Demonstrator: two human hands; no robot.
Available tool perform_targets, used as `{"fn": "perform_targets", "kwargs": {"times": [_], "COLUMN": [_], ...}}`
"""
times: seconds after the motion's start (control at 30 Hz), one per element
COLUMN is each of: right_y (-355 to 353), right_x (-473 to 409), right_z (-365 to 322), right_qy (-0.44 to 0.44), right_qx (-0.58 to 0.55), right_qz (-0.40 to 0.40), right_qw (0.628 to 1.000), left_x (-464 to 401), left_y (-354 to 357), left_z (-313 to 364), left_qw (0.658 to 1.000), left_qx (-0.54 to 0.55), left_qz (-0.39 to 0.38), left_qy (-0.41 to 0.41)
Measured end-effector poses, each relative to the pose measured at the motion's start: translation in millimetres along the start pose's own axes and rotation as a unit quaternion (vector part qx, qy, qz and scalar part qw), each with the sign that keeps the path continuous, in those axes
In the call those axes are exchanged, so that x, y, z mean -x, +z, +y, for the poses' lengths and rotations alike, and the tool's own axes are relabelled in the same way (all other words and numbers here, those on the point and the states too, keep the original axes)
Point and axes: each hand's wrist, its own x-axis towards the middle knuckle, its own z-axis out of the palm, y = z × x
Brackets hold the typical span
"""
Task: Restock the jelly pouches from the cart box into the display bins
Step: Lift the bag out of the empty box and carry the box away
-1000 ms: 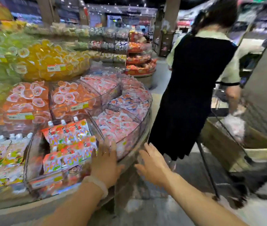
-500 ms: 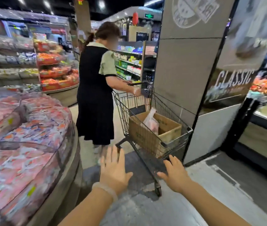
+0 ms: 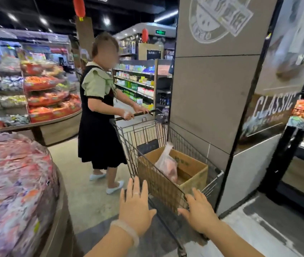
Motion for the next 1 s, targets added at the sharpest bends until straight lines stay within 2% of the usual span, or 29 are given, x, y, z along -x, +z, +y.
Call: {"fn": "perform_targets", "kwargs": {"times": [0.13,0.23,0.37,0.4,0.47,0.5,0.53,0.57,0.6,0.73,0.83,1.0], "right_y": [-21.1,-45.5,-72.7,-76.5,-76.1,-74.6,-73.7,-73.4,-73.6,-69.2,-60.1,-48.7], "right_x": [-71.3,-135.1,-219.8,-240.5,-280.6,-298.8,-316.0,-332.2,-347.0,-397.4,-424.4,-460.7], "right_z": [3.5,1.9,-3.7,-2.5,4.2,8.4,12.1,14.4,16.3,31.8,41.2,45.2], "right_qy": [-0.016,-0.025,-0.049,-0.054,-0.074,-0.090,-0.104,-0.113,-0.119,-0.139,-0.140,-0.127], "right_qx": [0.002,0.003,0.010,0.009,0.008,0.010,0.017,0.027,0.038,0.034,0.050,0.048], "right_qz": [-0.004,0.011,0.010,0.007,0.012,0.019,0.018,0.010,0.000,0.003,-0.013,-0.044], "right_qw": [1.000,1.000,0.999,0.998,0.997,0.996,0.994,0.993,0.992,0.990,0.989,0.990], "left_x": [-64.6,-117.1,-191.1,-208.2,-244.4,-258.6,-273.1,-289.6,-301.6,-340.9,-367.5,-408.0], "left_y": [0.2,-2.8,0.9,-3.6,4.0,1.4,4.2,8.6,9.3,23.7,34.6,51.7], "left_z": [11.1,20.8,22.4,22.8,21.5,24.8,27.4,27.0,29.8,33.7,34.1,24.8], "left_qw": [1.000,0.999,0.998,0.998,0.996,0.992,0.991,0.987,0.984,0.985,0.985,0.983], "left_qx": [-0.001,0.010,-0.009,0.015,0.024,0.054,0.049,0.030,0.037,0.042,0.045,0.045], "left_qz": [-0.003,0.038,0.041,-0.001,0.024,0.005,0.024,0.087,0.104,-0.016,-0.015,-0.065], "left_qy": [-0.006,-0.012,-0.053,-0.068,-0.085,-0.113,-0.126,-0.129,-0.140,-0.166,-0.169,-0.167]}}
